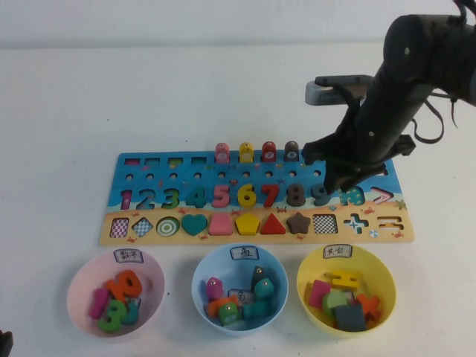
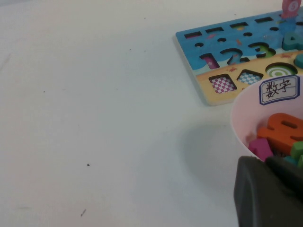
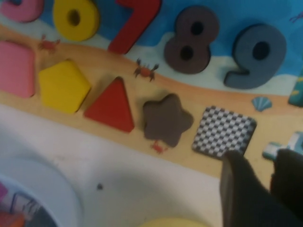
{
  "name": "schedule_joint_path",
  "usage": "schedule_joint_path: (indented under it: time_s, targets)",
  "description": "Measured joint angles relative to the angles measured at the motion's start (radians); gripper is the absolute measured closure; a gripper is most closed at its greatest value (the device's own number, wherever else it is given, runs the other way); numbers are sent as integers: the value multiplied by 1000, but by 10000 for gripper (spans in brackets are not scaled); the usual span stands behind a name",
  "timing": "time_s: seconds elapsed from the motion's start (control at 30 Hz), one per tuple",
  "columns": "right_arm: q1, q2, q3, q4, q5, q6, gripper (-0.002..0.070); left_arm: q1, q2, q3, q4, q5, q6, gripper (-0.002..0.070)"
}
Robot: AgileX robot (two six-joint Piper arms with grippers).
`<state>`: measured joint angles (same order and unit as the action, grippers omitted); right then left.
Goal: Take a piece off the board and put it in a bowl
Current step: Pick up the "number 9"
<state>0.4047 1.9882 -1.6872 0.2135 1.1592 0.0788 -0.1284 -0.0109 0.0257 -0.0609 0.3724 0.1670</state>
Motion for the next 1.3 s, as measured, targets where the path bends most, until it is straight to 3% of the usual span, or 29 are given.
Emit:
schedule_joint_path:
  time_s: [0.17, 0.53, 0.73, 1.3]
  targets:
    - [7, 85, -108, -31, 39, 34, 421, 0, 0, 0, 0, 0, 0, 676]
    - [13, 246, -304, -74, 62, 115, 385, 0, 0, 0, 0, 0, 0, 676]
    - [14, 283, -327, -87, 65, 149, 308, 0, 0, 0, 0, 0, 0, 676]
    - [28, 314, -330, -131, 67, 157, 312, 0, 0, 0, 0, 0, 0, 676]
